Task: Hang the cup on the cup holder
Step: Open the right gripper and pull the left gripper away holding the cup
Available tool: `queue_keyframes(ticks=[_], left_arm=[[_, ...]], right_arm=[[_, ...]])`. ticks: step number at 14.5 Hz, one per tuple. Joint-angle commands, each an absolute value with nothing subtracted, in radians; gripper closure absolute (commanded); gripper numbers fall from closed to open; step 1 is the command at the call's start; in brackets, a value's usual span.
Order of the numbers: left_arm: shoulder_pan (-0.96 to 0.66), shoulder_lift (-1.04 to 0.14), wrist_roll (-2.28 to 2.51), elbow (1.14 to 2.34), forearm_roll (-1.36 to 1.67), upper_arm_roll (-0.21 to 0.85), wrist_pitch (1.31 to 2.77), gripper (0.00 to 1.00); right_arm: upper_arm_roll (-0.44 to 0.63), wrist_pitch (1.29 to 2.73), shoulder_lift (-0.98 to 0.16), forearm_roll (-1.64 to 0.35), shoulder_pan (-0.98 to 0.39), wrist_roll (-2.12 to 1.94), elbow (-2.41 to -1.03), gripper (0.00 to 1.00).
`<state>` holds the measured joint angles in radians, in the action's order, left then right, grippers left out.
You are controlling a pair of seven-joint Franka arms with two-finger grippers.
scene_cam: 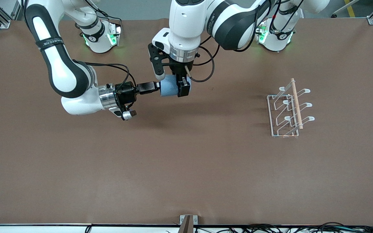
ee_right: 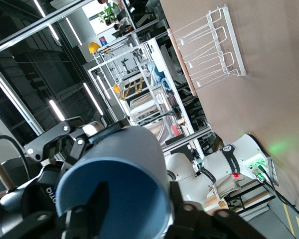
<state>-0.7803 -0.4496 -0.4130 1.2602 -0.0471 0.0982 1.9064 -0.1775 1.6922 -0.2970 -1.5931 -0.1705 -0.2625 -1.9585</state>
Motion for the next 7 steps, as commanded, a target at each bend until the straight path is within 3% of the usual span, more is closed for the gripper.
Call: queue_keyframes(ticks=[1,7], left_arm=[[-0.779,-0.443,-0.428,1.236,-0.058,0.092,1.840,0.35],[-0.730,-0.411,-0.484,1.236,-0.231,0.094,1.611,0.34]], right_arm=[[-0.175,1.684,-0.284,-1.621,-0.170,-0.259,-1.963,0.00],[-0.157,1.707,-0.282,-1.580,-0.154,-0.265,-1.939,0.00]])
